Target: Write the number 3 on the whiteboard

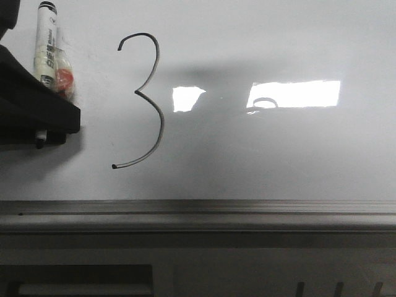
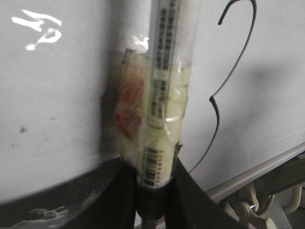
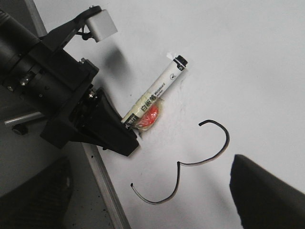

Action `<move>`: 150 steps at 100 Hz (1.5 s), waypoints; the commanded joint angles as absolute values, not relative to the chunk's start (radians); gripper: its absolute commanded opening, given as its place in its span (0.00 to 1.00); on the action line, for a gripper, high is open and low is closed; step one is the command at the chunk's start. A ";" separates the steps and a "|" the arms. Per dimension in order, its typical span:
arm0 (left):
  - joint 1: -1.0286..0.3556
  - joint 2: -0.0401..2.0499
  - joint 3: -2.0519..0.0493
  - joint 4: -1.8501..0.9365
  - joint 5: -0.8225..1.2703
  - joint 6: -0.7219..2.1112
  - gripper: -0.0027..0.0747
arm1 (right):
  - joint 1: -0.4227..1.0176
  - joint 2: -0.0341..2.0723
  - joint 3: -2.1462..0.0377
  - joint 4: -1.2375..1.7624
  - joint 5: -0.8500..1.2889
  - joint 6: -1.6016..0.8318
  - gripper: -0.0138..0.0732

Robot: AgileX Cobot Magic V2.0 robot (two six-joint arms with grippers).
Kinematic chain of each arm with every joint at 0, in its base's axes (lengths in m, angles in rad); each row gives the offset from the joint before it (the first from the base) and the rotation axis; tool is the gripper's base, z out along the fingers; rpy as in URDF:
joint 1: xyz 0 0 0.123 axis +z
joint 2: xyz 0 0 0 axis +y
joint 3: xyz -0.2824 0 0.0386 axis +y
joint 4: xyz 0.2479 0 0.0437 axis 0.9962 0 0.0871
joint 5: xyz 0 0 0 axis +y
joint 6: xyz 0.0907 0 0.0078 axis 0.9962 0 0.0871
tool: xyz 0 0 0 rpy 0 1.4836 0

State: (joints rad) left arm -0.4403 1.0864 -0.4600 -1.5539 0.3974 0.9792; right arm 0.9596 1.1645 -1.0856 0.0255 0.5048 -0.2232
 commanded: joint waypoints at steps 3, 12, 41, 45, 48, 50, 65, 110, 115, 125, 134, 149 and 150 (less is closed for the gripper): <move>-0.405 1.089 -0.482 -1.559 0.372 0.975 0.02 | 0.955 1.137 -1.118 0.022 0.437 -0.229 0.84; -0.386 1.089 -0.482 -1.559 0.384 0.979 0.11 | 0.955 1.137 -1.118 0.022 0.437 -0.229 0.84; -0.378 1.089 -0.482 -1.559 0.409 0.979 0.54 | 0.955 1.137 -1.118 0.022 0.435 -0.229 0.84; -0.378 1.089 -0.482 -1.559 0.414 0.979 0.54 | 0.955 1.137 -1.118 0.022 0.435 -0.229 0.84; -0.378 1.087 -0.482 -1.554 0.416 0.979 0.54 | 0.955 1.137 -1.118 0.022 0.435 -0.229 0.84; -0.378 1.085 -0.482 -1.549 0.421 0.979 0.54 | 0.955 1.137 -1.118 0.022 0.435 -0.229 0.84; -0.377 1.052 -0.482 -1.503 0.437 0.979 0.54 | 0.955 1.137 -1.118 0.022 0.437 -0.229 0.84; -0.377 0.869 -0.482 -1.092 0.448 0.677 0.54 | 0.955 1.135 -1.118 0.022 0.472 -0.229 0.84; -0.377 0.846 -0.482 -1.074 0.457 0.670 0.53 | 0.955 1.128 -1.118 0.022 0.483 -0.222 0.80; -0.377 0.790 -0.482 -1.051 0.486 0.664 0.47 | 0.955 1.105 -1.116 0.022 0.499 -0.167 0.56; -0.377 0.731 -0.482 -1.017 0.501 0.664 0.32 | 0.955 1.073 -1.106 0.022 0.503 -0.160 0.20; -0.377 0.614 -0.482 -0.939 0.483 0.664 0.02 | 0.955 0.994 -1.046 0.022 0.476 -0.149 0.10; -0.377 0.608 -0.482 -0.934 0.480 0.664 0.01 | 0.955 0.985 -1.042 0.022 0.472 -0.145 0.10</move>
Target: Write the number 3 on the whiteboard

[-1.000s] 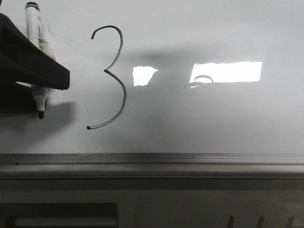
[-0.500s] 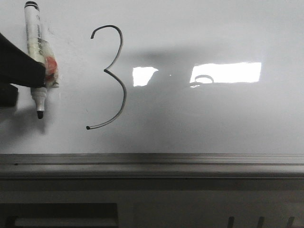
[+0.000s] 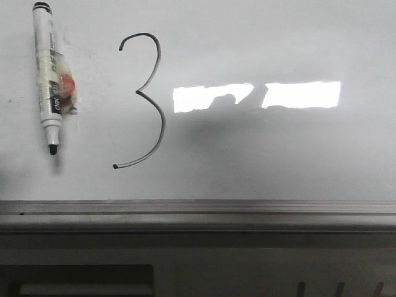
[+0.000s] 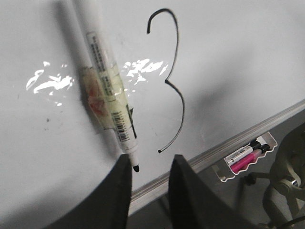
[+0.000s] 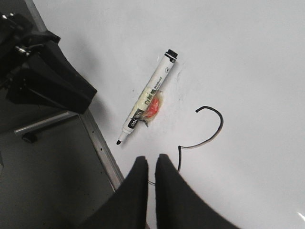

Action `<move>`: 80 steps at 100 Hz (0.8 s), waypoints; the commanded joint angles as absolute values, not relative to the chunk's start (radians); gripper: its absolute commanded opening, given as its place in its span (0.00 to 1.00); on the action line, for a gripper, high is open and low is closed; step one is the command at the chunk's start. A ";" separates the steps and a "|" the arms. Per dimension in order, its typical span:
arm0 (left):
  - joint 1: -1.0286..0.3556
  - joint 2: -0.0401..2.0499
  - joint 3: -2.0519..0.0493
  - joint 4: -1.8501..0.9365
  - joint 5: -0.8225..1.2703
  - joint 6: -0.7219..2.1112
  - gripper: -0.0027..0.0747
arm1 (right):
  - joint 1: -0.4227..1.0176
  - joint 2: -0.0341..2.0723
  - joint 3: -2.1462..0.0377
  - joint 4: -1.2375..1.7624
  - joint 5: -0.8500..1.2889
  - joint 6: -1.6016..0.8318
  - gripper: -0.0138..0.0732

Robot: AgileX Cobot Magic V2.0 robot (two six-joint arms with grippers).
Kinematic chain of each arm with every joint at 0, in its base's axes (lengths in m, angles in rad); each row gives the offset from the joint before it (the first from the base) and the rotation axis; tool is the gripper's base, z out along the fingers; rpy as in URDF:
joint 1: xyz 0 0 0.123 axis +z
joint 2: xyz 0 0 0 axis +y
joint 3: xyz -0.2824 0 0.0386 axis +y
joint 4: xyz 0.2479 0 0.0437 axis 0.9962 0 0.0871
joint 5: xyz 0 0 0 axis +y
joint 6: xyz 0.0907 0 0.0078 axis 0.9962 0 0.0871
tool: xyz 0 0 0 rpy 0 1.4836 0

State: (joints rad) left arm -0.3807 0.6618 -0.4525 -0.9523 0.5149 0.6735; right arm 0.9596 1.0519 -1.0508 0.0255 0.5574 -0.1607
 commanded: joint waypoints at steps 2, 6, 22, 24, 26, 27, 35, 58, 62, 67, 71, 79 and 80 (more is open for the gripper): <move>-0.377 0.589 -0.482 -0.928 0.479 0.664 0.01 | 0.955 0.970 -1.027 0.022 0.461 -0.142 0.10; -0.377 0.553 -0.477 -0.922 0.465 0.664 0.01 | 0.955 0.943 -0.992 0.022 0.435 -0.139 0.10; -0.377 0.405 -0.427 -0.912 0.389 0.664 0.01 | 0.955 0.795 -0.827 0.022 0.267 -0.139 0.10; -0.377 0.383 -0.418 -0.909 0.380 0.664 0.01 | 0.955 0.772 -0.802 0.022 0.242 -0.139 0.10; -0.377 0.368 -0.409 -0.903 0.373 0.664 0.01 | 0.955 0.750 -0.776 0.022 0.225 -0.139 0.10; -0.377 0.353 -0.406 -0.901 0.370 0.664 0.01 | 0.955 0.742 -0.758 0.020 0.207 -0.139 0.10; -0.377 0.263 -0.370 -0.880 0.341 0.664 0.01 | 0.955 0.651 -0.659 0.008 0.121 -0.139 0.10; -0.377 0.002 -0.299 -0.729 0.327 0.664 0.01 | 0.955 0.414 -0.387 0.008 0.017 -0.142 0.10; -0.377 -0.030 -0.286 -0.709 0.329 0.664 0.01 | 0.955 0.384 -0.347 0.008 0.017 -0.142 0.10; -0.377 -0.033 -0.276 -0.707 0.329 0.664 0.01 | 0.955 0.349 -0.304 0.008 0.017 -0.142 0.10; -0.377 -0.018 -0.276 -0.713 0.331 0.664 0.01 | 0.955 0.324 -0.278 0.008 0.017 -0.142 0.10; -0.377 -0.016 -0.276 -0.735 0.331 0.664 0.01 | 0.955 0.290 -0.233 0.008 0.015 -0.142 0.10; -0.377 -0.016 -0.276 -0.745 0.331 0.664 0.01 | 0.955 0.288 -0.230 0.008 0.015 -0.142 0.10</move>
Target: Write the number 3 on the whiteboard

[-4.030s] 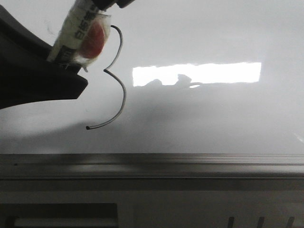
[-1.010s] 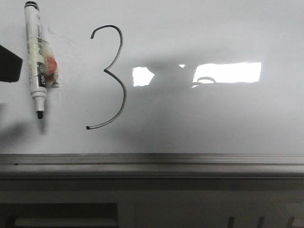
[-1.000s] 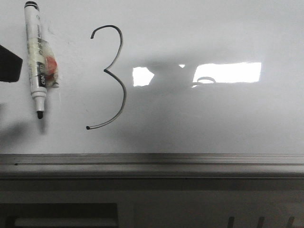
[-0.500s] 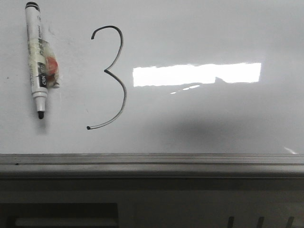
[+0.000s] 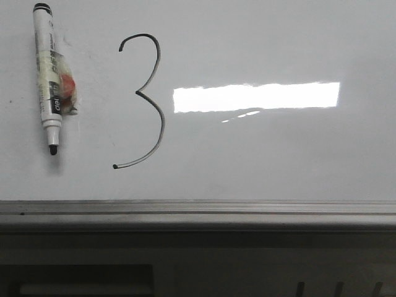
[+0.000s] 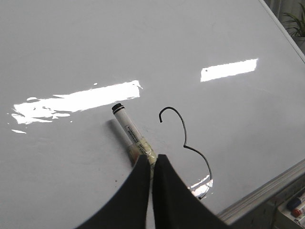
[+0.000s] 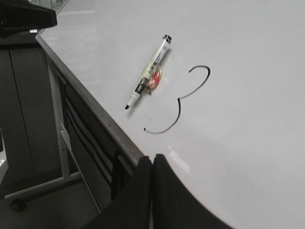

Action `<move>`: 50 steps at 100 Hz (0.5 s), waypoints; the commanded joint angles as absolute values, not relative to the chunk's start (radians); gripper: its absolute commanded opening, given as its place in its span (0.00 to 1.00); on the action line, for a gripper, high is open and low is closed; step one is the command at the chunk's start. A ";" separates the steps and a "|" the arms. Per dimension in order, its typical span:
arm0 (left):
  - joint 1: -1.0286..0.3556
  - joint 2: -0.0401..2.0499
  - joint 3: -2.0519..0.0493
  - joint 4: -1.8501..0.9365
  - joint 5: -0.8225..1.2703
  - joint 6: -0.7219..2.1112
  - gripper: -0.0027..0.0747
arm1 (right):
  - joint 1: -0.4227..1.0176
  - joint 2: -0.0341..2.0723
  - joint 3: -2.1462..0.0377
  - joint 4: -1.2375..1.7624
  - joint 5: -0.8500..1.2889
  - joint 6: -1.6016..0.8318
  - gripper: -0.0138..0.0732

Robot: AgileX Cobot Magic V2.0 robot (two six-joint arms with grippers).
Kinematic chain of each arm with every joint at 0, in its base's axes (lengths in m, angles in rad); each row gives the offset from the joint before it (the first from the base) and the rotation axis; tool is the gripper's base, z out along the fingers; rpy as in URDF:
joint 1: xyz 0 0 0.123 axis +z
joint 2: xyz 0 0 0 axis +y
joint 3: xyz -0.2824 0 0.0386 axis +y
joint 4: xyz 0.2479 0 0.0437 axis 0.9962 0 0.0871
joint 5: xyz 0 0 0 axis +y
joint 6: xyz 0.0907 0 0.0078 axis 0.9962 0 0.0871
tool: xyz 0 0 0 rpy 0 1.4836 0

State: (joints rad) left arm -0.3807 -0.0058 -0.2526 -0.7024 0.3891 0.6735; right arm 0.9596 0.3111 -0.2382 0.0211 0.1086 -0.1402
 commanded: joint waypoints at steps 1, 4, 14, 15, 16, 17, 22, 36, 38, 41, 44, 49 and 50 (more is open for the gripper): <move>-0.377 -0.016 -0.276 -0.750 0.331 0.664 0.01 | 0.955 0.288 -0.225 0.008 0.015 -0.142 0.10; -0.377 -0.016 -0.276 -0.769 0.329 0.664 0.01 | 0.955 0.280 -0.217 0.008 0.015 -0.142 0.10; -0.377 -0.016 -0.276 -0.813 0.328 0.664 0.01 | 0.955 0.282 -0.207 0.008 0.030 -0.142 0.10; -0.377 -0.016 -0.276 -0.813 0.328 0.664 0.01 | 0.955 0.282 -0.207 0.008 0.031 -0.142 0.10; -0.377 -0.016 -0.276 -0.813 0.328 0.664 0.01 | 0.955 0.282 -0.207 0.008 0.031 -0.142 0.10; -0.377 -0.016 -0.276 -0.813 0.328 0.664 0.01 | 0.955 0.282 -0.207 0.008 0.033 -0.142 0.10; -0.377 -0.016 -0.276 -0.813 0.328 0.664 0.01 | 0.955 0.282 -0.207 0.008 0.033 -0.142 0.10; -0.377 -0.016 -0.276 -0.813 0.328 0.664 0.01 | 0.955 0.282 -0.207 0.008 0.031 -0.142 0.10; -0.377 -0.016 -0.276 -0.813 0.328 0.664 0.01 | 0.955 0.282 -0.207 0.008 0.031 -0.142 0.10; -0.377 -0.016 -0.276 -0.813 0.328 0.664 0.01 | 0.955 0.282 -0.207 0.008 0.031 -0.142 0.10; -0.377 -0.016 -0.276 -0.813 0.328 0.664 0.01 | 0.955 0.282 -0.207 0.008 0.031 -0.142 0.10; -0.377 -0.016 -0.276 -0.813 0.328 0.664 0.01 | 0.955 0.282 -0.207 0.008 0.031 -0.142 0.10; -0.377 -0.016 -0.276 -0.813 0.328 0.664 0.01 | 0.955 0.282 -0.207 0.008 0.031 -0.142 0.10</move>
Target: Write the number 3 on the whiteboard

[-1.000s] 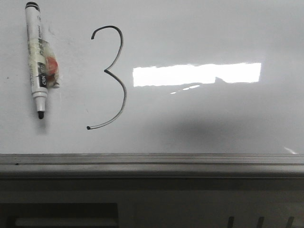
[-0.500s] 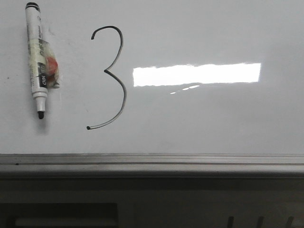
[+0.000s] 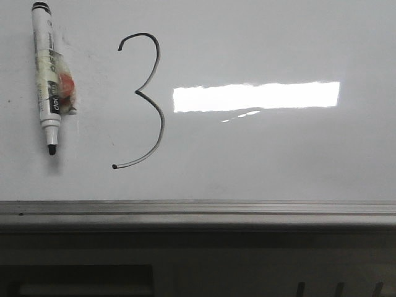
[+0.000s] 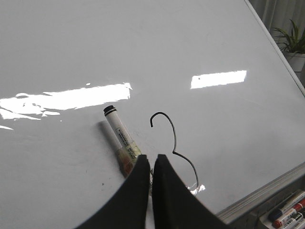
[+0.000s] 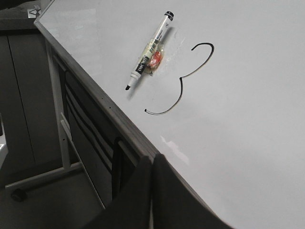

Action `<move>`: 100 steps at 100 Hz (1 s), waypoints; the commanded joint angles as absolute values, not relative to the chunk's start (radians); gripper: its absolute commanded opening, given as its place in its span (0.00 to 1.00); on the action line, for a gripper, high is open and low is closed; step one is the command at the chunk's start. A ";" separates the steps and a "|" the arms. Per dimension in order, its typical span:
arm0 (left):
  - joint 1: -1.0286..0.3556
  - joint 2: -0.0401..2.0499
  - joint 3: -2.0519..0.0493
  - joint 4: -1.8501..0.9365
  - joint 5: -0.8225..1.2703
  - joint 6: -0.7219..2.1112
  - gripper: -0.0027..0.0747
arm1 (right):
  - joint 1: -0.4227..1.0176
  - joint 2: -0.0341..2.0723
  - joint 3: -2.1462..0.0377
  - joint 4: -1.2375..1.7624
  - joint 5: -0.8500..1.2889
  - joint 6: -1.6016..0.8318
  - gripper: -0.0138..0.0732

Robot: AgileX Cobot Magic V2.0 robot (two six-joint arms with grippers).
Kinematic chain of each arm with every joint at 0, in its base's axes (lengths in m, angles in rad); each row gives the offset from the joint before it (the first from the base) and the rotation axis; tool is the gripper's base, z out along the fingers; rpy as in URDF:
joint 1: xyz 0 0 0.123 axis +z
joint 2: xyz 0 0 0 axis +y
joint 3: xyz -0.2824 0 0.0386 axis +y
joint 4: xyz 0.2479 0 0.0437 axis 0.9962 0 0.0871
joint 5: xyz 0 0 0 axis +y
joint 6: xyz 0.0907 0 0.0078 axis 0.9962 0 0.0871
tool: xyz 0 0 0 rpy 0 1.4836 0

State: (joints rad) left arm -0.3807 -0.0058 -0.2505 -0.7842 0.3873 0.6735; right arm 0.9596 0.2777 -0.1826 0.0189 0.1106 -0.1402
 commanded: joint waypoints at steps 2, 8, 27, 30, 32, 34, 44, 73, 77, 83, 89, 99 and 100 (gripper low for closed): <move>-0.377 -0.016 -0.276 -0.813 0.328 0.664 0.01 | 0.955 0.282 -0.207 0.008 0.031 -0.142 0.10; -0.377 -0.016 -0.276 -0.813 0.328 0.664 0.01 | 0.955 0.282 -0.207 0.008 0.031 -0.142 0.10; -0.377 -0.016 -0.269 -0.810 0.328 0.664 0.01 | 0.955 0.282 -0.207 0.008 0.031 -0.142 0.10; -0.377 -0.016 -0.264 -0.799 0.328 0.664 0.01 | 0.955 0.282 -0.207 0.008 0.031 -0.142 0.10; -0.375 -0.016 -0.261 -0.779 0.328 0.664 0.01 | 0.955 0.282 -0.207 0.008 0.031 -0.142 0.10; -0.375 -0.016 -0.259 -0.742 0.328 0.664 0.01 | 0.955 0.282 -0.207 0.008 0.031 -0.142 0.10; -0.339 -0.016 -0.252 -0.519 0.328 0.664 0.01 | 0.955 0.282 -0.207 0.008 0.031 -0.142 0.10; -0.023 -0.018 -0.127 -0.203 0.304 0.420 0.01 | 0.955 0.282 -0.207 0.008 0.031 -0.142 0.10; 0.011 -0.018 -0.106 -0.155 0.294 0.328 0.01 | 0.955 0.282 -0.207 0.008 0.031 -0.142 0.10; 0.061 -0.024 -0.067 -0.075 0.280 0.178 0.01 | 0.955 0.282 -0.207 0.008 0.031 -0.142 0.10; 0.084 -0.031 -0.014 0.010 0.252 0.007 0.01 | 0.955 0.282 -0.207 0.008 0.031 -0.142 0.10; 0.088 -0.031 0.038 0.048 0.305 -0.151 0.01 | 0.955 0.282 -0.207 0.008 0.031 -0.142 0.10; 0.088 -0.031 0.036 0.048 0.322 -0.153 0.01 | 0.955 0.282 -0.207 0.008 0.031 -0.142 0.10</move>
State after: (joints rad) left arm 0.0823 -0.0058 0.0030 0.0000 0.3260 0.0076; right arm 0.9596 0.2777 -0.1811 0.0189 0.1106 -0.1402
